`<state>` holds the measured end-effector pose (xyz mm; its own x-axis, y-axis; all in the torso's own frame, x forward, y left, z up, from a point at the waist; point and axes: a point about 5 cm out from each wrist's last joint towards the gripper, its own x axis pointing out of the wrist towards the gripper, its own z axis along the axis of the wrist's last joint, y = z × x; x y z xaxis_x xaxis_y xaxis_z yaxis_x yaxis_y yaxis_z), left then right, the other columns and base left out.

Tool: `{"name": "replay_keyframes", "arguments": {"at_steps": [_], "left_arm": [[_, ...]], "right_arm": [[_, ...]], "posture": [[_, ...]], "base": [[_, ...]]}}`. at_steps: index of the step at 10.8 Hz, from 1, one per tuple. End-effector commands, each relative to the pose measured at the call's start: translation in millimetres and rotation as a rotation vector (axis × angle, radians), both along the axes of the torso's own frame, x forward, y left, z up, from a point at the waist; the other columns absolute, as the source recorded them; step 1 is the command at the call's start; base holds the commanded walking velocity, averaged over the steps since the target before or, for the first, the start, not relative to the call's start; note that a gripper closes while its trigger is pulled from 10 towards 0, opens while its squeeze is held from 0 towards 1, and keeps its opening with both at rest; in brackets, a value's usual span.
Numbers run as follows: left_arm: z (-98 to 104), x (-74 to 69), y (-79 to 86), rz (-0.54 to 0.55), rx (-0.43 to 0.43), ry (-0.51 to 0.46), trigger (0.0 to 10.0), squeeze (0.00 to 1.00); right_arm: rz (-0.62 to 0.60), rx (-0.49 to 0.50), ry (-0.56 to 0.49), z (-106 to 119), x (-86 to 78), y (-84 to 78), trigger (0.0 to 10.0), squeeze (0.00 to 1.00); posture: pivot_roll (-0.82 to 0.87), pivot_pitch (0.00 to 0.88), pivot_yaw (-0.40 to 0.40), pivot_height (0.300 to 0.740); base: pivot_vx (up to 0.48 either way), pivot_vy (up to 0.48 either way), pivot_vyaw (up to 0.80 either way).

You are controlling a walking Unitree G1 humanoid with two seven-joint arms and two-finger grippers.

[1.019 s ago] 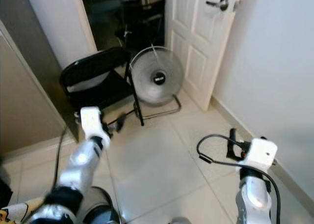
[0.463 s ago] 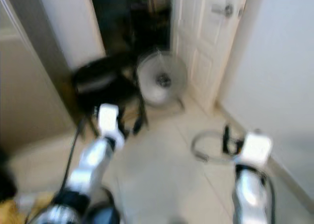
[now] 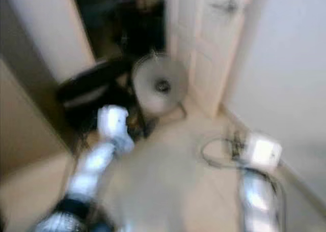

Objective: Clean up the room

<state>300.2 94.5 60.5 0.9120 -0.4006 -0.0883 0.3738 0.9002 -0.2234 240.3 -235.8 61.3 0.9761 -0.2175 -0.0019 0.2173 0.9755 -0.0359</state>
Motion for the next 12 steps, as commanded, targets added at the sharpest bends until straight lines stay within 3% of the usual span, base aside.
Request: {"name": "replay_keyframes", "arguments": {"at_steps": [1,2,4,6,9,11,12], "left_arm": [[1,2.1,-11.0,0.017,-0.053,0.042,10.0,0.0],[-7,0.6,-5.4,0.075,-0.09,0.109,10.0,0.0],[-10,-0.4,-4.3,0.067,-0.046,0.111,10.0,0.0],[-10,-0.2,-8.5,0.056,-0.019,0.113,10.0,0.0],[-11,5.0,4.2,0.188,-0.041,0.127,10.0,0.0],[3,7.7,15.6,0.238,-0.046,0.002,10.0,0.0],[12,8.7,13.0,0.216,-0.056,-0.056,10.0,0.0]], "right_arm": [[-0.029,-0.02,0.016,-2,-6.5,-12.0,10.0,0.0],[-0.028,-0.021,0.018,-3,-8.4,-12.2,10.0,0.0],[-0.016,-0.027,0.026,-4,-13.0,-9.9,10.0,0.0],[-0.017,-0.031,0.032,-4,-16.4,-10.7,10.0,0.0],[-0.028,-0.038,0.042,-6,-22.0,-14.0,10.0,0.0],[-0.064,-0.018,-0.001,0,-25.0,-16.1,10.0,0.0],[-0.079,-0.027,-0.043,7,-27.1,-17.4,10.0,0.0]], "posture": [[-0.26,0.0,0.07,0.736],[-0.26,0.0,0.071,0.736],[-0.26,0.0,0.063,0.736],[-0.27,0.0,0.064,0.736],[-0.29,0.0,0.069,0.736],[-0.3,0.0,0.076,0.736],[-0.3,0.0,0.074,0.736]], "base": [[0.461,0.0,0.0],[0.458,0.0,0.0],[0.458,0.0,0.0],[0.0,0.0,0.0],[0.0,0.0,0.0],[0.0,0.0,0.0],[0.0,0.0,0.0]]}}
